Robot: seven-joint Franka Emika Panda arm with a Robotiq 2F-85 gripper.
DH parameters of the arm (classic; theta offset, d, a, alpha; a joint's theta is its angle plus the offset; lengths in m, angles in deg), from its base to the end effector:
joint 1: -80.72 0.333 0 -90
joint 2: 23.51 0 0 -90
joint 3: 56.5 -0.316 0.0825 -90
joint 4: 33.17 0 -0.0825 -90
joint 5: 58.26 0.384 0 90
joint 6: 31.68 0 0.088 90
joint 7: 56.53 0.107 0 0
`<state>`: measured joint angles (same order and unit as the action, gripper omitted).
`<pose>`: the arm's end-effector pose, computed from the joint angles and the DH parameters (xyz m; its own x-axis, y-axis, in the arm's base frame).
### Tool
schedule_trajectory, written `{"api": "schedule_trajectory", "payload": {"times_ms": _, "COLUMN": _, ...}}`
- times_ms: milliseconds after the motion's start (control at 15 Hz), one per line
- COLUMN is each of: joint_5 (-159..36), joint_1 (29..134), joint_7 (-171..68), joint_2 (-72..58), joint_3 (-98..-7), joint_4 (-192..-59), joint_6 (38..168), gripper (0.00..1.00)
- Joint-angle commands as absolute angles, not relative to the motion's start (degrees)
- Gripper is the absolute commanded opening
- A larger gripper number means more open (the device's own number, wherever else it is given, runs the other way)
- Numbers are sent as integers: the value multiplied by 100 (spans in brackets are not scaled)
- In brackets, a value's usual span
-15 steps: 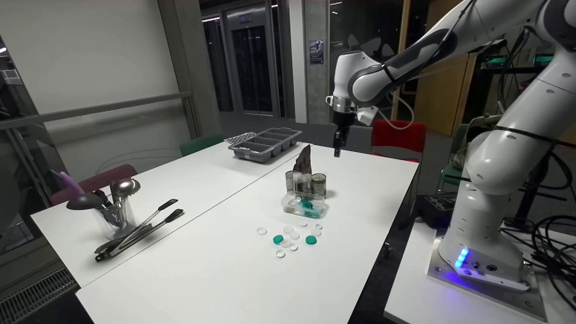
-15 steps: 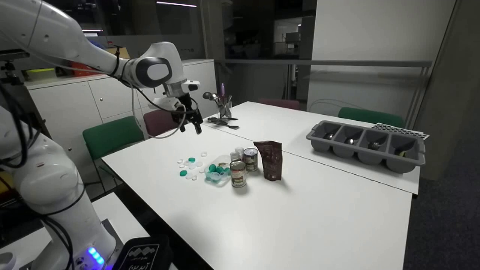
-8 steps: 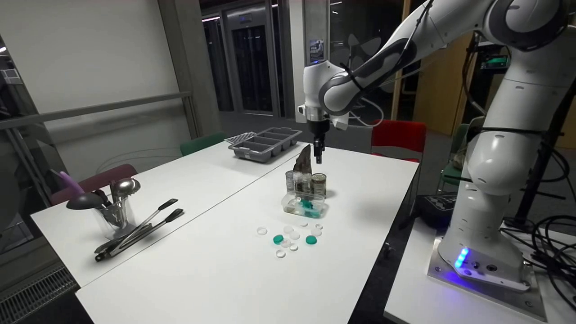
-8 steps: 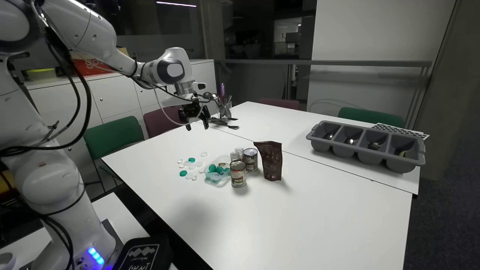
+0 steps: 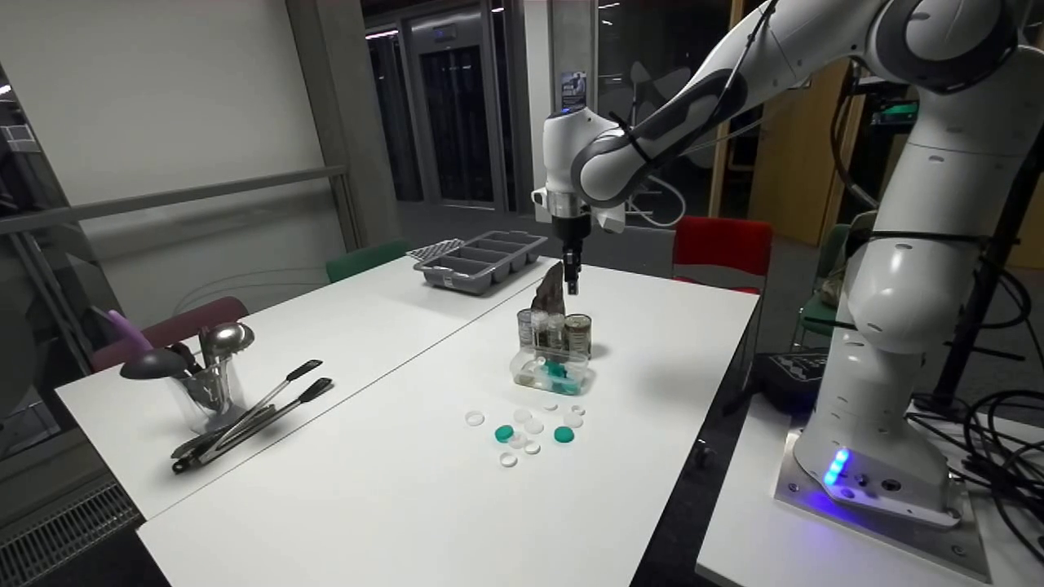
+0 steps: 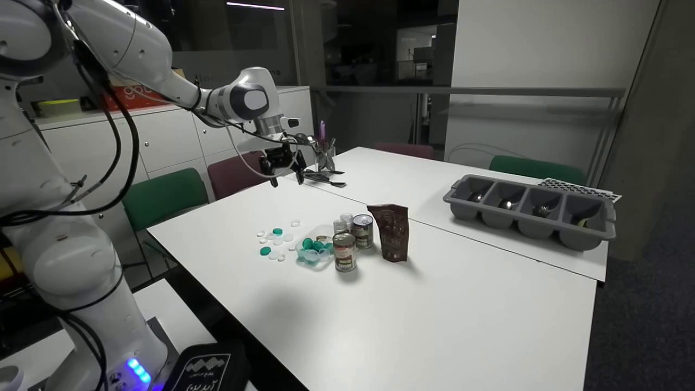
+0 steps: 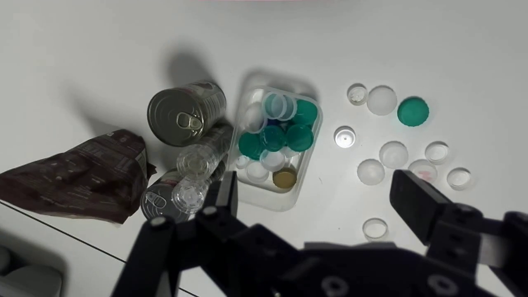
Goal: Put one white cap in the transparent bowl
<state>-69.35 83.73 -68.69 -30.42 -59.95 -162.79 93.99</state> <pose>0.5029 0.0504 0.4167 0.9072 0.4207 0.0049 0.4135 -0.8937 0.1739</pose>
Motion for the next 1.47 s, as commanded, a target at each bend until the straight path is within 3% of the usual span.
{"api": "schedule_trajectory", "payload": {"times_ms": 0, "joint_5": -7229, "joint_1": 8436, "joint_7": -6801, "joint_2": -2603, "joint_3": -6079, "joint_4": -15962, "joint_6": 9311, "gripper": 100}}
{"api": "schedule_trajectory", "payload": {"times_ms": 867, "joint_5": -8045, "joint_1": 8948, "joint_7": -8519, "joint_2": 112, "joint_3": -6624, "joint_4": -13494, "joint_6": 9872, "gripper": 100}}
{"api": "schedule_trajectory", "payload": {"times_ms": 1267, "joint_5": -7961, "joint_1": 8884, "joint_7": -10123, "joint_2": 670, "joint_3": -6867, "joint_4": -12917, "joint_6": 10065, "gripper": 100}}
{"api": "schedule_trajectory", "payload": {"times_ms": 1400, "joint_5": -7971, "joint_1": 9029, "joint_7": -9685, "joint_2": 608, "joint_3": -6728, "joint_4": -13049, "joint_6": 9948, "gripper": 100}}
